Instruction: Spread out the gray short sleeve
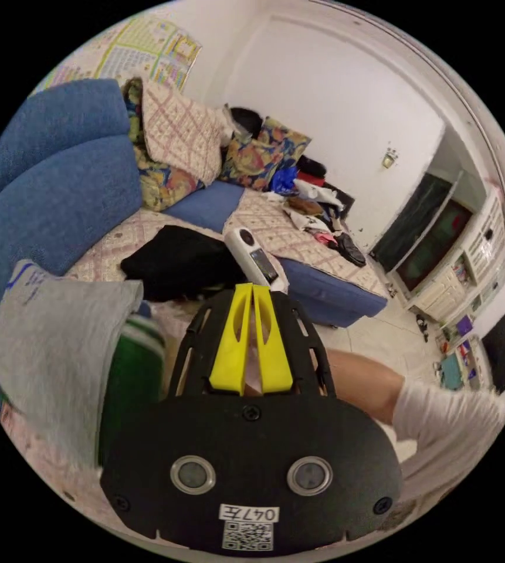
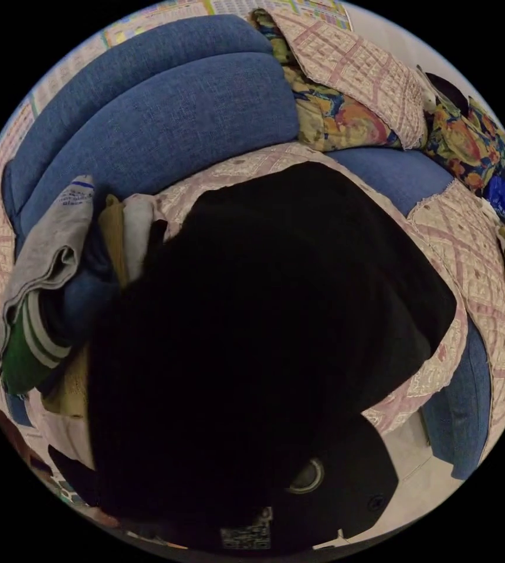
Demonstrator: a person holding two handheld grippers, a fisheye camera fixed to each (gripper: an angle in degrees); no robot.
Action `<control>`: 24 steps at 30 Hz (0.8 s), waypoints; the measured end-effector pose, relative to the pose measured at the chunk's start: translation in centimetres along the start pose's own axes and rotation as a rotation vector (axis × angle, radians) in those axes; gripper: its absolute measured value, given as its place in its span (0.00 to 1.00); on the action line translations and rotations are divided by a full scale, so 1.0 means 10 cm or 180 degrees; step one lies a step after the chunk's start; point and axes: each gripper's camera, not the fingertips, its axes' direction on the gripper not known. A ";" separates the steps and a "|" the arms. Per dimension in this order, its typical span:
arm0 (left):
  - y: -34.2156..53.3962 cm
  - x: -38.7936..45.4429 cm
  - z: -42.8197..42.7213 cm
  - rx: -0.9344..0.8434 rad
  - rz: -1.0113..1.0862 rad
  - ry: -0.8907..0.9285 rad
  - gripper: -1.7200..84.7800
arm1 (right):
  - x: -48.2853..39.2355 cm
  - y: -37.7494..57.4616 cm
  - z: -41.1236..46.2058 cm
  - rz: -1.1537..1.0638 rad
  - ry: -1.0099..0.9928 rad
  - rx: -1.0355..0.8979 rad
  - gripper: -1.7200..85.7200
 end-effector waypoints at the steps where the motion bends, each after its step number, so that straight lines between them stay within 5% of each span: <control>1: 0.11 0.08 -0.20 0.0074 0.0026 -0.0093 0.01 | 0.06 0.01 -0.01 -0.0033 -0.0069 -0.0023 0.11; 6: 0.97 0.54 -1.56 0.0425 -0.0192 -0.0978 0.01 | 0.72 0.24 -0.06 -0.0201 -0.0785 -0.0411 0.10; 12: 1.07 0.90 -2.21 0.0231 -0.0820 -0.0987 0.01 | 1.81 0.47 0.38 0.1051 -0.2447 -0.0439 0.08; 14: 0.96 1.06 -2.40 0.0319 -0.0942 -0.0945 0.01 | 1.91 0.50 0.40 0.1130 -0.2511 -0.0422 0.07; 21: 0.23 1.88 -3.06 0.0452 -0.0961 -0.1031 0.01 | 1.60 0.63 -0.19 -0.0596 -0.1903 -0.0911 0.02; 24: -0.06 2.20 -3.36 0.0564 -0.0940 -0.1032 0.01 | 1.52 1.08 -0.66 -0.1282 -0.2466 -0.0750 0.01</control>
